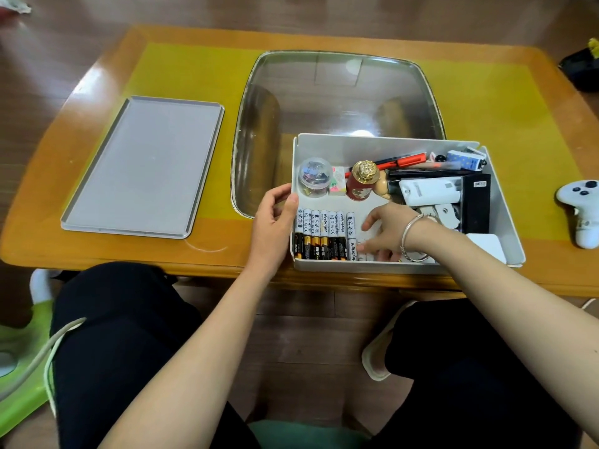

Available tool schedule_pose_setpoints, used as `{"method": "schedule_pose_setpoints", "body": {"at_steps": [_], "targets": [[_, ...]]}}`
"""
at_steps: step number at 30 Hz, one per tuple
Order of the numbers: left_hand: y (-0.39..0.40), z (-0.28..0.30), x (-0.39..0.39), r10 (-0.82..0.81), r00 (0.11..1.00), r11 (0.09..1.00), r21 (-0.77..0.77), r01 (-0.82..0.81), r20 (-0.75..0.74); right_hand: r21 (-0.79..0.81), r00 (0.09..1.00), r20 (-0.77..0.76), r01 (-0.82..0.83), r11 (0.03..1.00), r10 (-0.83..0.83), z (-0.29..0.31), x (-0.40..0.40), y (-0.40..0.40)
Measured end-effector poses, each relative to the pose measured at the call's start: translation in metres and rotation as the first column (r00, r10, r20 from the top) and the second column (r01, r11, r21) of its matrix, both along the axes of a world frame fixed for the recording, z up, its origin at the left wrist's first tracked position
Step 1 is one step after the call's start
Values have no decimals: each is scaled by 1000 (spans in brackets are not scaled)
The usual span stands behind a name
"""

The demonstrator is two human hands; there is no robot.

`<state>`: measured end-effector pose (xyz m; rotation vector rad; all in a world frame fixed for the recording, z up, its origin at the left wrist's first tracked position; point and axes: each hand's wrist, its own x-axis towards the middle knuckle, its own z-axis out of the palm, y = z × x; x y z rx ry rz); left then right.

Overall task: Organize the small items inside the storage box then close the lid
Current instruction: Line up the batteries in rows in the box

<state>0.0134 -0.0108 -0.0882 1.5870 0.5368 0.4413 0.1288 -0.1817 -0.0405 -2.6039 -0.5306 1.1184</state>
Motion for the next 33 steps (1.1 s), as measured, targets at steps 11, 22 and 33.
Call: {"method": "schedule_pose_setpoints", "body": {"at_steps": [11, 22, 33], "targets": [[1, 0, 0, -4, 1000, 1000, 4, 4, -7, 126, 996, -85, -16, 992, 27, 13, -3, -9], [1, -2, 0, -10, 1000, 1000, -6, 10, 5, -450, 931, 240, -145, 881, 276, 22, 3, -44], [0, 0, 0, -7, 1000, 1000, -10, 7, 7, -439, 890, 262, -235, 867, 374, 9, -6, -16]]}}
